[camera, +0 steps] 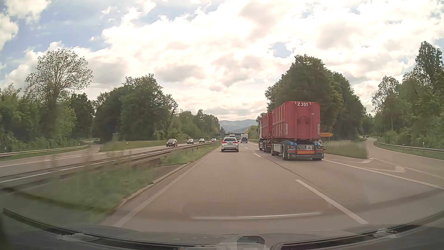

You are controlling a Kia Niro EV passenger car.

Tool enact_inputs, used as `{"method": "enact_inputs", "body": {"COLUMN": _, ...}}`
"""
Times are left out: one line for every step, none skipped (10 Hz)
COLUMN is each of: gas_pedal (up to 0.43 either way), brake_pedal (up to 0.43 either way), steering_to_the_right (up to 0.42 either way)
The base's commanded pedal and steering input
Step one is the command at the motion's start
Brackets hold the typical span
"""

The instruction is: Follow the waypoints while adhering to traffic rules and regulations

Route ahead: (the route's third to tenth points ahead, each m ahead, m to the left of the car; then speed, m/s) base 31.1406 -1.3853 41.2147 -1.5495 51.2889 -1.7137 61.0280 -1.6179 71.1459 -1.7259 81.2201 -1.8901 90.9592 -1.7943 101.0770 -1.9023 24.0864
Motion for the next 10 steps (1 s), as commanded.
{"method": "enact_inputs", "body": {"gas_pedal": 0.118, "brake_pedal": 0.0, "steering_to_the_right": 0.002}}
{"method": "enact_inputs", "body": {"gas_pedal": 0.118, "brake_pedal": 0.0, "steering_to_the_right": 0.002}}
{"method": "enact_inputs", "body": {"gas_pedal": 0.118, "brake_pedal": 0.0, "steering_to_the_right": 0.002}}
{"method": "enact_inputs", "body": {"gas_pedal": 0.118, "brake_pedal": 0.0, "steering_to_the_right": 0.002}}
{"method": "enact_inputs", "body": {"gas_pedal": 0.118, "brake_pedal": 0.0, "steering_to_the_right": 0.002}}
{"method": "enact_inputs", "body": {"gas_pedal": 0.118, "brake_pedal": 0.0, "steering_to_the_right": 0.002}}
{"method": "enact_inputs", "body": {"gas_pedal": 0.118, "brake_pedal": 0.0, "steering_to_the_right": 0.002}}
{"method": "enact_inputs", "body": {"gas_pedal": 0.13, "brake_pedal": 0.0, "steering_to_the_right": 0.002}}
{"method": "enact_inputs", "body": {"gas_pedal": 0.13, "brake_pedal": 0.0, "steering_to_the_right": 0.002}}
{"method": "enact_inputs", "body": {"gas_pedal": 0.13, "brake_pedal": 0.0, "steering_to_the_right": 0.002}}
